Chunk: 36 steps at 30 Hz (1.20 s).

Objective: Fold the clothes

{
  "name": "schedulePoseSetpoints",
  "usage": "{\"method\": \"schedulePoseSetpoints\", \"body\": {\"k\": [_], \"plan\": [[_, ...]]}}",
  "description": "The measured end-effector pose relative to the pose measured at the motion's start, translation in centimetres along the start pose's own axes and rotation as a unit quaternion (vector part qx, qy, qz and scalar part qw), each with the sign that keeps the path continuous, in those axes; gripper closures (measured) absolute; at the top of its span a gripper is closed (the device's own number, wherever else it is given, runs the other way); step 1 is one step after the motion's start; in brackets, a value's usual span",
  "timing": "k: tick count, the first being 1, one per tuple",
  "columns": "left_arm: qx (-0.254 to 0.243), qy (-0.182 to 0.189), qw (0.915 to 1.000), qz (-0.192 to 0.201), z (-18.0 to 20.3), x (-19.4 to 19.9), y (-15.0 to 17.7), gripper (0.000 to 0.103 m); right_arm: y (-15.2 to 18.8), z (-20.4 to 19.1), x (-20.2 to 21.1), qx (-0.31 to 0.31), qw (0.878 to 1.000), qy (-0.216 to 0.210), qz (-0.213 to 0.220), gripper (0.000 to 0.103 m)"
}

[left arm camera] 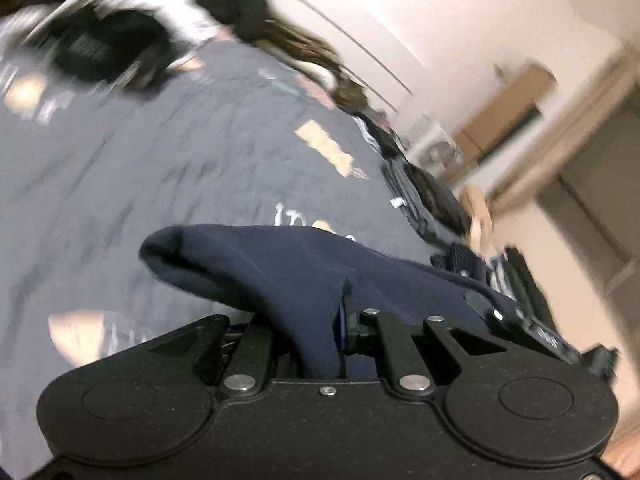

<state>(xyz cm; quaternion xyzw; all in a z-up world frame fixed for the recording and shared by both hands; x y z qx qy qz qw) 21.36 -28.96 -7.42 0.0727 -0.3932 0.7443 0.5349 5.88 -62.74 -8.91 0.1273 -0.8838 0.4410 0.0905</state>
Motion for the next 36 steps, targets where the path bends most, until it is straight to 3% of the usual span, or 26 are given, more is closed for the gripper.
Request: {"method": "schedulePoseSetpoints", "body": {"k": [2, 3, 6, 8, 9, 11, 14, 18, 21, 24, 26, 31, 34, 35, 36], "plan": [[-0.03, -0.027, 0.9987, -0.031, 0.3, -1.2, -1.6, 0.091, 0.7, -1.3, 1.2, 0.026, 0.999, 0.016, 0.015, 0.08], [-0.028, -0.045, 0.9969, -0.059, -0.5, -2.5, -2.0, 0.091, 1.3, -1.4, 0.9, 0.027, 0.999, 0.032, -0.008, 0.079], [-0.029, -0.119, 0.9847, -0.125, -3.6, -6.3, -1.8, 0.08, 4.4, 0.7, -2.1, -0.002, 0.985, 0.088, -0.145, 0.068], [-0.018, -0.125, 0.9854, -0.114, -4.9, -5.8, -1.2, 0.069, 6.6, 2.5, -4.0, -0.026, 0.962, 0.117, -0.247, 0.061], [-0.012, -0.128, 0.9857, -0.109, -5.5, -5.6, -0.9, 0.065, 7.1, 3.1, -3.9, -0.037, 0.957, 0.114, -0.264, 0.06], [-0.002, -0.134, 0.986, -0.099, -6.7, -5.1, -0.3, 0.058, 6.5, 3.0, -2.9, -0.009, 0.958, 0.11, -0.266, 0.049], [-0.004, -0.146, 0.9873, -0.062, -7.2, -2.6, 0.3, 0.04, 5.1, 3.3, -0.8, 0.034, 0.96, 0.119, -0.249, 0.045], [0.053, -0.104, 0.9921, -0.048, -7.8, -0.1, 3.3, 0.04, 2.3, 3.7, 0.6, 0.085, 0.967, 0.148, -0.187, 0.044], [0.095, -0.073, 0.992, -0.041, -8.2, 1.5, 5.6, 0.04, 0.4, 4.2, 0.5, 0.098, 0.976, 0.133, -0.141, 0.042], [0.113, -0.082, 0.988, -0.065, -9.3, 0.8, 8.3, 0.039, -0.9, 4.5, -1.6, 0.107, 0.98, 0.116, -0.122, 0.039], [0.116, -0.103, 0.9853, -0.071, -10.0, 0.2, 9.3, 0.039, -1.7, 4.6, -3.7, 0.115, 0.98, 0.11, -0.119, 0.038], [0.122, -0.084, 0.9867, -0.067, -10.3, -1.0, 9.5, 0.033, -1.3, 5.0, -7.6, 0.135, 0.975, 0.106, -0.142, 0.038], [0.128, -0.066, 0.9886, -0.044, -10.8, -1.9, 9.4, 0.029, -0.1, 5.4, -8.4, 0.125, 0.973, 0.114, -0.157, 0.038], [0.136, -0.057, 0.9883, -0.037, -11.1, -2.0, 9.4, 0.03, 0.2, 5.7, -8.6, 0.12, 0.973, 0.115, -0.163, 0.038], [0.143, -0.049, 0.9878, -0.036, -11.1, -1.9, 9.3, 0.037, 0.4, 5.9, -8.8, 0.117, 0.972, 0.117, -0.167, 0.038]]}}
Point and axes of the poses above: each gripper's, at about its wrist camera, not at the fingertips, and x roughly against the way its jaws point, z to its right, y to its underside, the point moved 2 cm from there along -x, roughly the way its jaws point, and after that the axes turned 11 degrees about x, right-handed, at the moved point
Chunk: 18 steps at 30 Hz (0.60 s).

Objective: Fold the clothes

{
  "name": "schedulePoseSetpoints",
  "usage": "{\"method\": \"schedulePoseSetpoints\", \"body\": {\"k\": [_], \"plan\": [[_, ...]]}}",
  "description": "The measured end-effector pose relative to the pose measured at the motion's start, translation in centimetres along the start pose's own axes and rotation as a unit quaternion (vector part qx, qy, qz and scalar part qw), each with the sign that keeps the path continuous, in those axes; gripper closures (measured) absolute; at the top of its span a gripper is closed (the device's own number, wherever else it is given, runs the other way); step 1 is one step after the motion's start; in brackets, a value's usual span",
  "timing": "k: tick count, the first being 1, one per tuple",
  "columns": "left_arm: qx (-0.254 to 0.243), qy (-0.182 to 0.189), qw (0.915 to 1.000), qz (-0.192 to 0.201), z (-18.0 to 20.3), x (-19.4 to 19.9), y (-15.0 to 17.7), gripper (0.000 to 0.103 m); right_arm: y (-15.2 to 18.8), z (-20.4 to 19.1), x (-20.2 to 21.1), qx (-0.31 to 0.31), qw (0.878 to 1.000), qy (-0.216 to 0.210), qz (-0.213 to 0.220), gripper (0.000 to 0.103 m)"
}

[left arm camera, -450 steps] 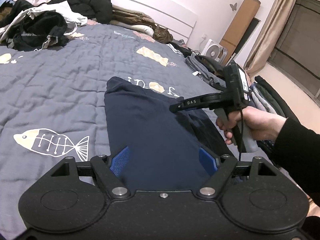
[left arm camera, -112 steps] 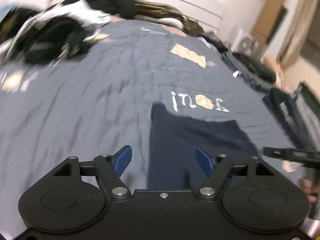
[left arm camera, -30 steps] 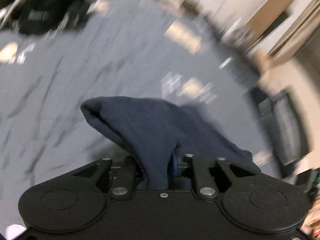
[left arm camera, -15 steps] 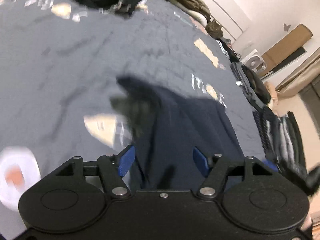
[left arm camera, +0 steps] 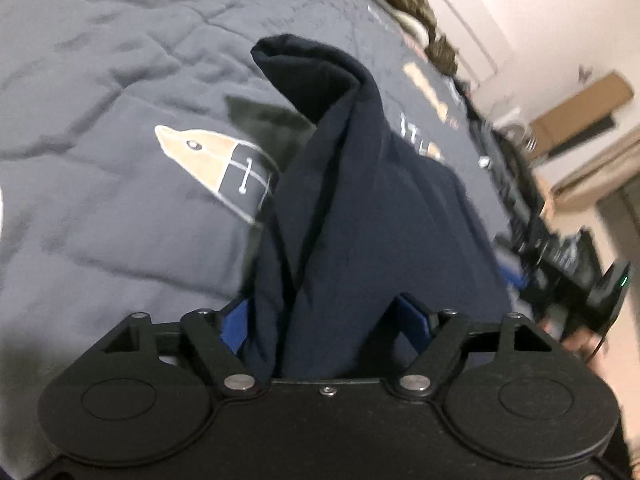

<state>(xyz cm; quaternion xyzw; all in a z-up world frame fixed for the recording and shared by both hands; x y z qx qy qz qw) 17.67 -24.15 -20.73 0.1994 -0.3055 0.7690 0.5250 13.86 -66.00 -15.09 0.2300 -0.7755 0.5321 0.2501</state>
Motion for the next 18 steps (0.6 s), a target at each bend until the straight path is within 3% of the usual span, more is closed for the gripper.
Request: {"method": "schedulePoseSetpoints", "body": {"k": [1, 2, 4, 6, 8, 9, 10, 12, 13, 16, 18], "plan": [[0.006, 0.005, 0.9999, -0.009, 0.3, 0.5, 0.1, 0.058, 0.2, 0.1, -0.2, -0.001, 1.0, 0.001, -0.003, 0.038], [0.011, 0.01, 0.9997, -0.018, 0.6, 0.9, 0.1, 0.073, 0.3, 0.1, -0.4, -0.001, 1.0, 0.0, -0.006, 0.038], [0.023, 0.019, 0.9989, -0.036, 1.3, 1.9, 0.2, 0.081, 0.5, 0.1, -0.6, -0.005, 1.0, -0.007, -0.011, 0.038], [0.035, 0.031, 0.9975, -0.053, 2.0, 3.0, 0.3, 0.082, 0.5, 0.1, -0.7, -0.011, 1.0, -0.013, -0.015, 0.038], [0.043, 0.034, 0.9965, -0.063, 2.5, 4.1, 0.8, 0.082, 0.5, 0.1, -0.7, -0.017, 1.0, -0.017, -0.019, 0.038], [0.045, 0.011, 0.9964, -0.072, 2.2, 4.0, 1.1, 0.081, 0.5, 0.0, -0.7, -0.018, 0.999, -0.021, -0.02, 0.038], [0.046, -0.012, 0.9956, -0.081, 1.9, 3.9, 1.4, 0.076, 0.4, -0.1, -0.6, -0.015, 0.999, -0.025, -0.022, 0.038], [0.046, -0.053, 0.9933, -0.092, 1.3, 3.9, 1.9, 0.054, 0.4, -0.4, -0.5, -0.008, 0.999, -0.03, -0.026, 0.037], [0.038, -0.055, 0.9944, -0.082, 1.2, 4.6, 1.8, 0.046, 0.4, -0.6, -0.5, -0.002, 0.999, -0.029, -0.03, 0.037], [0.012, -0.063, 0.9966, -0.053, 0.9, 6.5, 1.4, 0.046, 0.4, -1.2, -0.4, 0.026, 0.999, -0.023, -0.041, 0.037], [-0.006, -0.067, 0.9972, -0.033, 0.7, 7.8, 1.2, 0.039, 0.2, -1.7, 0.1, 0.052, 0.998, -0.018, -0.034, 0.037]]}}
Point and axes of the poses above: each gripper's, at about its wrist camera, not at the fingertips, and x roughly against the way its jaws point, z to its right, y to its underside, the point moved 2 cm from there along -x, roughly the way its jaws point, and after that the axes turned 11 degrees about x, right-handed, at the moved point
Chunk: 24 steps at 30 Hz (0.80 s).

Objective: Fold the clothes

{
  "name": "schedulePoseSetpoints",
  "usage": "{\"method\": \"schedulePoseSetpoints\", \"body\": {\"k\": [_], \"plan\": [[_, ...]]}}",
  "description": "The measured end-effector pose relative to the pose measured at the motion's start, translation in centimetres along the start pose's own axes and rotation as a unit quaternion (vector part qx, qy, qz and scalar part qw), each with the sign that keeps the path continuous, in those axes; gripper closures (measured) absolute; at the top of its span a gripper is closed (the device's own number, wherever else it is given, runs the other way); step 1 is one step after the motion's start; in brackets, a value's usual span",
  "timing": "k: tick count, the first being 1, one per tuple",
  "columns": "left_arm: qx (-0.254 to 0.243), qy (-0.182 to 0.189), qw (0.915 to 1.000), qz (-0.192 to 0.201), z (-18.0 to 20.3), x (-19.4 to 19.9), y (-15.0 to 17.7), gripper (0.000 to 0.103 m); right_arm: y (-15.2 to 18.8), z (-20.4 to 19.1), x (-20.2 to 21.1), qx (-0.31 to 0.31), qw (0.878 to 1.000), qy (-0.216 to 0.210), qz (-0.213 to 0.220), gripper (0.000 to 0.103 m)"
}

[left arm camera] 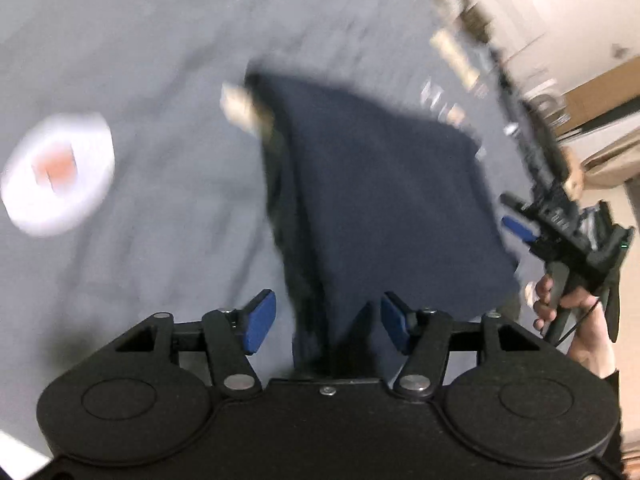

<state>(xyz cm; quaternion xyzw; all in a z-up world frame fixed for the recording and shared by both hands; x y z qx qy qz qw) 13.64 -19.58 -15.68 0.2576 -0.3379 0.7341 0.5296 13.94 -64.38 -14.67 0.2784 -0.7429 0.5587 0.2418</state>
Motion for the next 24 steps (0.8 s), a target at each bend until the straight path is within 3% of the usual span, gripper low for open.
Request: {"method": "schedulePoseSetpoints", "body": {"k": [5, 10, 18, 19, 21, 22, 24], "plan": [[-0.001, 0.019, 0.9991, 0.037, 0.0, -0.4, -4.0, 0.038, -2.6, -1.2, 0.4, 0.064, 0.997, -0.007, 0.031, 0.032], [-0.001, 0.009, 0.9993, 0.038, 1.0, -4.4, -7.8, 0.038, -5.6, -2.8, -2.5, 0.094, 0.995, -0.036, 0.013, 0.03], [0.03, 0.037, 0.9982, 0.036, -0.9, -7.5, -8.6, 0.038, -7.1, -3.8, -8.7, 0.114, 0.992, -0.022, -0.04, 0.031], [0.032, 0.042, 0.998, 0.036, -1.0, -7.6, -8.7, 0.038, -7.0, -3.9, -9.3, 0.111, 0.992, -0.026, -0.048, 0.034], [0.034, 0.048, 0.9977, 0.035, -1.0, -7.8, -9.0, 0.038, -7.0, -4.1, -10.3, 0.105, 0.992, -0.032, -0.063, 0.051], [0.034, 0.051, 0.9975, 0.034, -1.0, -7.8, -9.0, 0.038, -6.9, -4.2, -10.7, 0.099, 0.992, -0.04, -0.07, 0.068], [0.031, 0.056, 0.9973, 0.036, -1.0, -7.8, -9.1, 0.039, -6.8, -4.2, -10.6, 0.077, 0.993, -0.059, -0.069, 0.085]]}}
Point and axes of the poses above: each gripper's, at about its wrist camera, not at the fingertips, and x roughly against the way its jaws point, z to its right, y to its underside, the point moved 2 cm from there along -x, roughly the way its jaws point, and after that the axes turned 11 degrees about x, right-handed, at the moved point
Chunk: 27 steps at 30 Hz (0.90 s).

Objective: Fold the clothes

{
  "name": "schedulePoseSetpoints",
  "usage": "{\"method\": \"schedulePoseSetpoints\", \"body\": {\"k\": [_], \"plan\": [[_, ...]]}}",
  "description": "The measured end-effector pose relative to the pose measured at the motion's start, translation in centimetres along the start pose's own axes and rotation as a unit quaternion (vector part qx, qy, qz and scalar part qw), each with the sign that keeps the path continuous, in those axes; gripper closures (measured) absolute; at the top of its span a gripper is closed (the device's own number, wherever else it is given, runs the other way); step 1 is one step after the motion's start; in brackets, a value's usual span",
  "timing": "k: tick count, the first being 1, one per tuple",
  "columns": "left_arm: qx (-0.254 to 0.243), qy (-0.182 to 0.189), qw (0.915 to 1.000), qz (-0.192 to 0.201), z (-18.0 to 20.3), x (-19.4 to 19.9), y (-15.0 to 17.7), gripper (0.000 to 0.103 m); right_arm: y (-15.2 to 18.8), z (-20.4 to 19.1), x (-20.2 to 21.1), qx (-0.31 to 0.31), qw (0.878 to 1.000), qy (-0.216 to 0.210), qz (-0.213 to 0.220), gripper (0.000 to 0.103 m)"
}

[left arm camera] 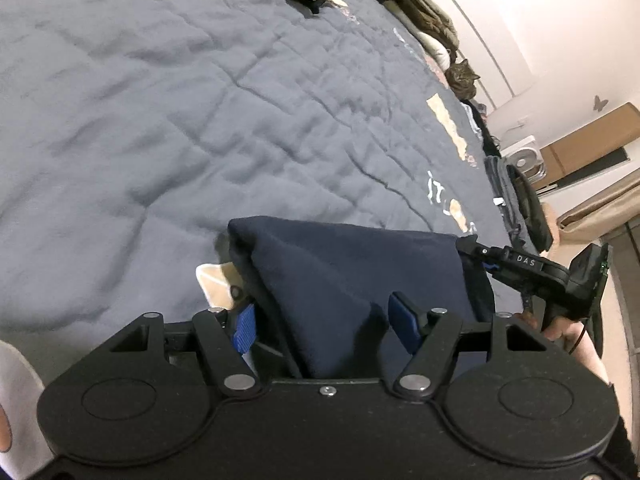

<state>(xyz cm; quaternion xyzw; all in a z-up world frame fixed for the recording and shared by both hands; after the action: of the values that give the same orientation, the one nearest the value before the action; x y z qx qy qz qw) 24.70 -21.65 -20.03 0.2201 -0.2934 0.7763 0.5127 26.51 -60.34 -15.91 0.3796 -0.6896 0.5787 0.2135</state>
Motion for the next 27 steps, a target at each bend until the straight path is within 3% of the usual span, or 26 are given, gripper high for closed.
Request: {"method": "schedulePoseSetpoints", "body": {"k": [2, 4, 5, 7, 11, 12, 13, 14, 15, 21, 25, 27], "plan": [[-0.003, -0.004, 1.0, 0.004, -0.2, -0.2, 0.0, 0.05, 0.1, 0.5, 0.7, -0.04, 0.999, -0.015, 0.02, 0.091], [0.0, -0.004, 1.0, 0.004, -0.5, -0.3, 0.0, 0.054, 0.2, 1.7, 1.3, -0.092, 0.994, -0.029, 0.043, 0.092], [0.003, -0.002, 1.0, 0.004, -0.6, -0.4, -0.1, 0.054, 0.3, 2.3, 1.3, -0.112, 0.992, -0.024, 0.054, 0.099], [0.006, 0.002, 1.0, 0.002, -0.7, -0.5, -0.3, 0.051, 0.5, 3.4, 1.1, -0.121, 0.991, 0.009, 0.063, 0.099], [-0.002, 0.002, 1.0, 0.009, -0.5, -1.3, -0.8, 0.051, 0.8, 3.7, 0.7, -0.096, 0.994, 0.019, 0.047, 0.097], [-0.001, 0.001, 0.9999, 0.011, -0.5, -1.6, -0.9, 0.057, 0.7, 3.4, 0.8, -0.084, 0.995, 0.022, 0.046, 0.097], [-0.004, 0.0, 0.9999, 0.012, -0.4, -1.9, -1.0, 0.075, 0.7, 3.2, 0.9, -0.073, 0.996, 0.025, 0.045, 0.097], [-0.015, -0.002, 0.9998, 0.009, -0.1, -2.1, -1.2, 0.086, 0.7, 3.0, 1.0, -0.061, 0.997, 0.029, 0.044, 0.097], [-0.029, -0.003, 0.9996, 0.004, 0.4, -2.2, -1.4, 0.089, 0.7, 2.8, 1.1, -0.049, 0.997, 0.032, 0.043, 0.097], [-0.12, -0.002, 0.9928, -0.007, 4.0, -1.9, -3.8, 0.093, 0.4, 2.2, 1.2, -0.025, 0.997, 0.05, 0.056, 0.1], [-0.168, 0.014, 0.9856, 0.01, 7.0, -1.4, -6.1, 0.094, 0.2, 2.9, 2.0, -0.057, 0.992, 0.053, 0.097, 0.1], [-0.166, 0.0, 0.9861, 0.001, 7.3, -2.4, -7.4, 0.093, 0.1, 3.2, 2.7, -0.073, 0.987, 0.061, 0.126, 0.1]]}}
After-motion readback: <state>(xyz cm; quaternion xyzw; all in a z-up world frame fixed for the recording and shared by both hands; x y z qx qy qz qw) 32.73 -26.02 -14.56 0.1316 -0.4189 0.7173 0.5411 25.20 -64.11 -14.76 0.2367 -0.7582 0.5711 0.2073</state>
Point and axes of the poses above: each gripper's, at about its wrist camera, not at the fingertips, and x roughly against the way its jaws point, z to its right, y to its underside, the point moved 2 cm from there along -x, roughly the way its jaws point, and after that the axes turned 11 degrees about x, right-handed, at the moved point
